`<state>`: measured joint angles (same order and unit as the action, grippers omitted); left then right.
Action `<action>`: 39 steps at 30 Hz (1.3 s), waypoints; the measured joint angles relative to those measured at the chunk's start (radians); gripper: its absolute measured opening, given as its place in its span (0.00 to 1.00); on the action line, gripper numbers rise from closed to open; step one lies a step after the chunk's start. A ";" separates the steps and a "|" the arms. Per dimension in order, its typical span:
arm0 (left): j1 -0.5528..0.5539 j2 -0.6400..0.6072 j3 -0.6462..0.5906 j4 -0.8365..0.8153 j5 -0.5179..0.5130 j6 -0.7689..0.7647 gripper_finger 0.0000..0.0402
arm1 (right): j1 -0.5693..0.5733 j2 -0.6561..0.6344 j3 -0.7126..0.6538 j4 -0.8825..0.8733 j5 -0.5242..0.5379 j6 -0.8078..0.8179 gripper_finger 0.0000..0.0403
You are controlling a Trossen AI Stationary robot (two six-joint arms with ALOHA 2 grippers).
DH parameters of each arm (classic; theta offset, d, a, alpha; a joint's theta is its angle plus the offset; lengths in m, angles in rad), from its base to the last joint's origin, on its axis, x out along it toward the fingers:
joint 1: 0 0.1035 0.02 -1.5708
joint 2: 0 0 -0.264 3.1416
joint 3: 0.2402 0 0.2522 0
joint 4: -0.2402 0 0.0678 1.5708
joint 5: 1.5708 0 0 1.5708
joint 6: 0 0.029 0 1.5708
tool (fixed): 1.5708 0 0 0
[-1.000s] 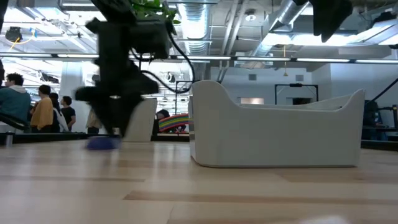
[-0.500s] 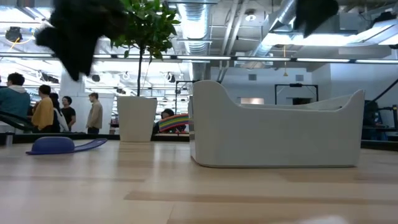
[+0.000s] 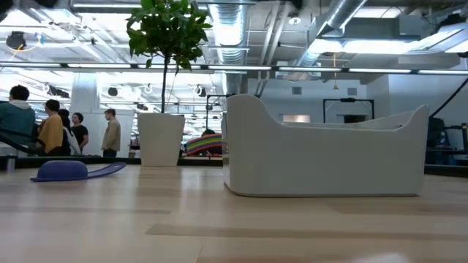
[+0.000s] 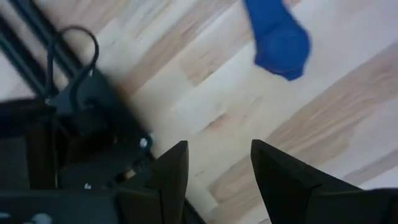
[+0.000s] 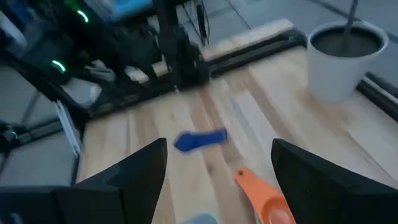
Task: Nest measuring cups in basket
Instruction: Stack the dark blue measuring cup on top of the orange measuring cup
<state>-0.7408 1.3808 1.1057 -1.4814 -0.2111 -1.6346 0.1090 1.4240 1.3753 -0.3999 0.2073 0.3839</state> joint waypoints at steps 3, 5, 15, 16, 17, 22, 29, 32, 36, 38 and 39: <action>-0.081 0.000 0.000 -0.006 -0.115 -0.027 0.41 | -0.014 0.093 0.077 0.038 -0.048 -0.024 0.75; -0.078 0.004 -0.017 0.000 -0.125 -0.013 0.41 | -0.020 0.137 0.144 0.015 -0.050 -0.025 0.74; 0.013 0.004 -0.338 0.392 -0.219 0.258 0.41 | -0.004 0.301 0.352 -0.121 -0.055 -0.091 0.72; 0.017 0.004 -0.357 0.437 -0.249 0.294 0.41 | -0.009 0.318 0.358 -0.138 -0.056 -0.103 0.72; 0.027 0.004 -0.377 0.469 -0.264 0.321 0.41 | -0.015 0.341 0.370 -0.132 -0.056 -0.110 0.72; 0.089 0.003 -0.475 0.601 -0.236 0.415 0.41 | -0.053 0.414 0.399 -0.189 -0.056 -0.113 0.72; 0.213 0.003 -0.547 0.824 -0.240 0.612 0.41 | -0.089 0.498 0.397 -0.240 -0.094 -0.130 0.72; 0.273 0.003 -0.553 0.843 -0.260 0.682 0.41 | -0.107 0.522 0.397 -0.229 -0.153 -0.132 0.72; 0.351 0.003 -0.547 0.846 -0.236 0.722 0.41 | -0.121 0.530 0.397 -0.251 -0.186 -0.131 0.72; 0.370 -0.008 -0.540 0.844 -0.214 0.705 0.41 | -0.120 0.527 0.397 -0.253 -0.185 -0.132 0.72; 0.375 -0.018 -0.532 0.846 -0.212 0.695 0.41 | -0.120 0.525 0.397 -0.256 -0.185 -0.132 0.72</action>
<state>-0.3661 1.3628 0.5741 -0.6350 -0.4233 -0.9392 -0.0106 1.9489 1.7718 -0.6564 0.0224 0.2520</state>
